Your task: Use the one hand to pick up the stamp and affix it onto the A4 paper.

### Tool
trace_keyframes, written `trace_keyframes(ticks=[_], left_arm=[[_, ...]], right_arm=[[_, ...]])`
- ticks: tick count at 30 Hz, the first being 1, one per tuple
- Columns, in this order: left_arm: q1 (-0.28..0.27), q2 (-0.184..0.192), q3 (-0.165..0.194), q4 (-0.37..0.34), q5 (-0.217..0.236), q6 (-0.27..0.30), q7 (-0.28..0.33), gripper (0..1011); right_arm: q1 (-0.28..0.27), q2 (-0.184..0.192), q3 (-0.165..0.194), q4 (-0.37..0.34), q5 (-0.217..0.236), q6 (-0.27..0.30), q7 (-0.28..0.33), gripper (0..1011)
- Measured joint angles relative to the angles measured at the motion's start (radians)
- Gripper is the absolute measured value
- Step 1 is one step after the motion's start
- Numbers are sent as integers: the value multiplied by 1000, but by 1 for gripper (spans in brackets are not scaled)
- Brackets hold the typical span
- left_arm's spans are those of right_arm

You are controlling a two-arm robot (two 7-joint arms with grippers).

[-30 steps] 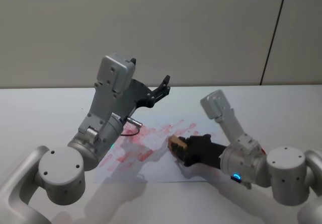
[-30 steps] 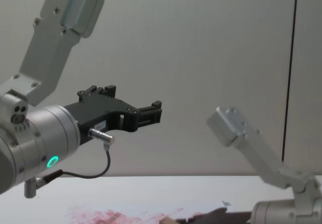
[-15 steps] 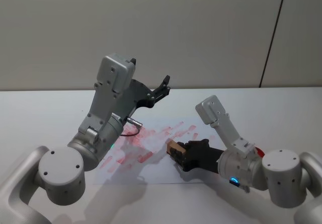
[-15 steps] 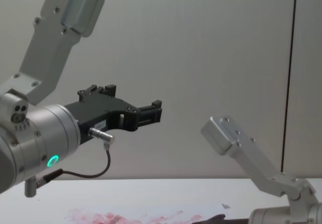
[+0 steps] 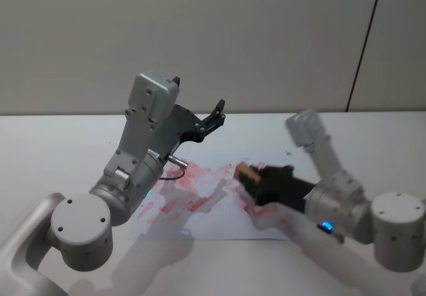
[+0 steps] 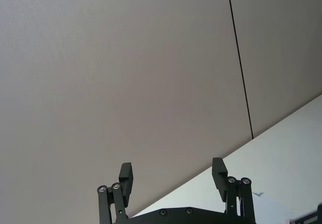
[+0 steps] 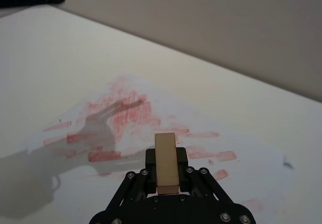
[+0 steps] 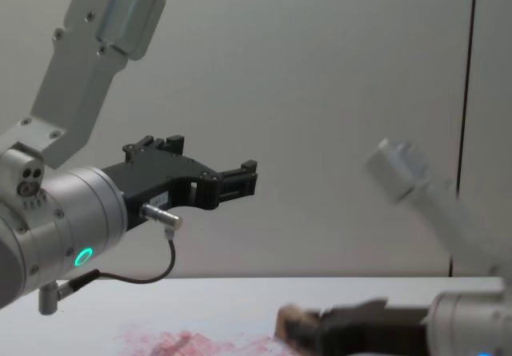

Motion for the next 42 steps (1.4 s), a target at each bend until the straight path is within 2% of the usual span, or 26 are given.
trace_keyframes(ticks=[3,6,12,20,29,42], left_arm=[[0,0,0,0,0,0,0,1001],[0,0,0,0,0,0,0,1001],[0,0,0,0,0,0,0,1001],[0,0,0,0,0,0,0,1001],[0,0,0,0,0,0,0,1001],[0,0,0,0,0,0,0,1001]], right_arm=[[-10,15,15,-33,24,-6,-15,219],[-33,46,41,-88,62,-11,-45,219],[-80,103,84,-159,109,-7,-87,220],[-174,202,146,-253,179,42,-137,219],[-225,253,168,-284,197,77,-134,220],[-224,266,161,-262,161,106,-101,219]])
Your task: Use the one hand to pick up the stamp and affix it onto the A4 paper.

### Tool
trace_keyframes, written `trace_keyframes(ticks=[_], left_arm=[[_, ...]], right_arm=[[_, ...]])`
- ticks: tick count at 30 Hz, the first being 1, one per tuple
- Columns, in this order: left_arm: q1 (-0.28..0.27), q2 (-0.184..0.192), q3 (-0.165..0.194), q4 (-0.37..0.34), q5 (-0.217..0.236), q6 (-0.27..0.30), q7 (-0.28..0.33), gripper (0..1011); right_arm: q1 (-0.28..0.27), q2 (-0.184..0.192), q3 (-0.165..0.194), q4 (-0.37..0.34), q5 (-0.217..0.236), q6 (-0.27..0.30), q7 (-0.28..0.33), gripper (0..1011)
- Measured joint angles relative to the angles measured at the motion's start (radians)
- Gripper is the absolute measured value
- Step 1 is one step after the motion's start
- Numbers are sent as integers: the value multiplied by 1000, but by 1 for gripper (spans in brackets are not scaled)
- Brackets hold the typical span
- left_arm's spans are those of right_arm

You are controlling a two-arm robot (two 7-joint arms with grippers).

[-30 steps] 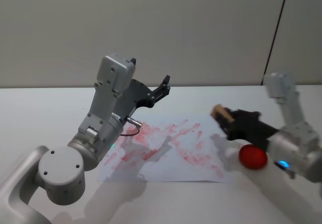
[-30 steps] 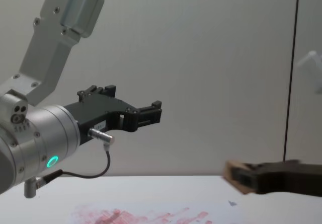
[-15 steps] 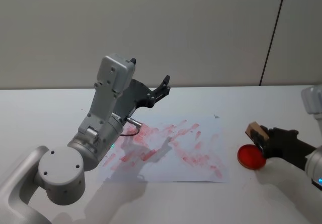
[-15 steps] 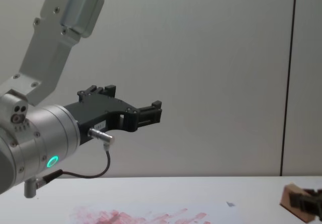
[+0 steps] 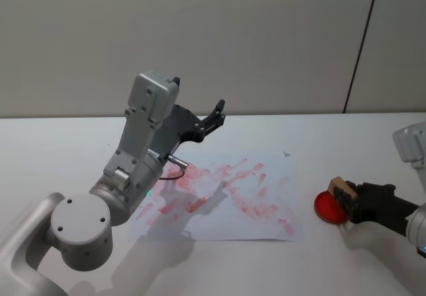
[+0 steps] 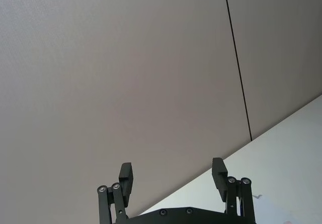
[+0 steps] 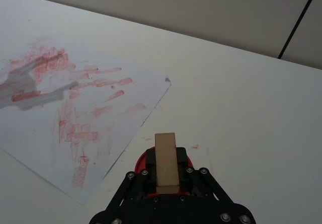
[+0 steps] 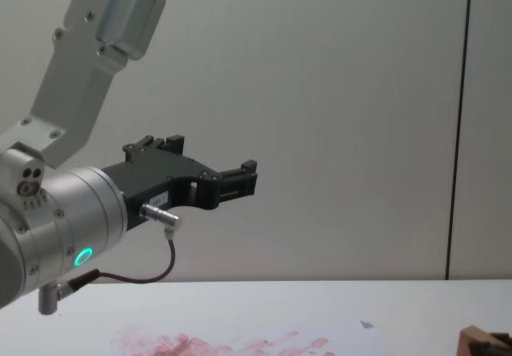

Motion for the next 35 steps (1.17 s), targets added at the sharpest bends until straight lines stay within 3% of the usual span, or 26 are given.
trace_keyframes(ticks=[11,24,35], left_arm=[[0,0,0,0,0,0,0,1002],[0,0,0,0,0,0,0,1001],[0,0,0,0,0,0,0,1001]], right_arm=[[23,-8,-12,37,-44,5,16,250],[33,-12,-18,54,-63,7,22,688],[37,-13,-20,60,-71,7,24,967]])
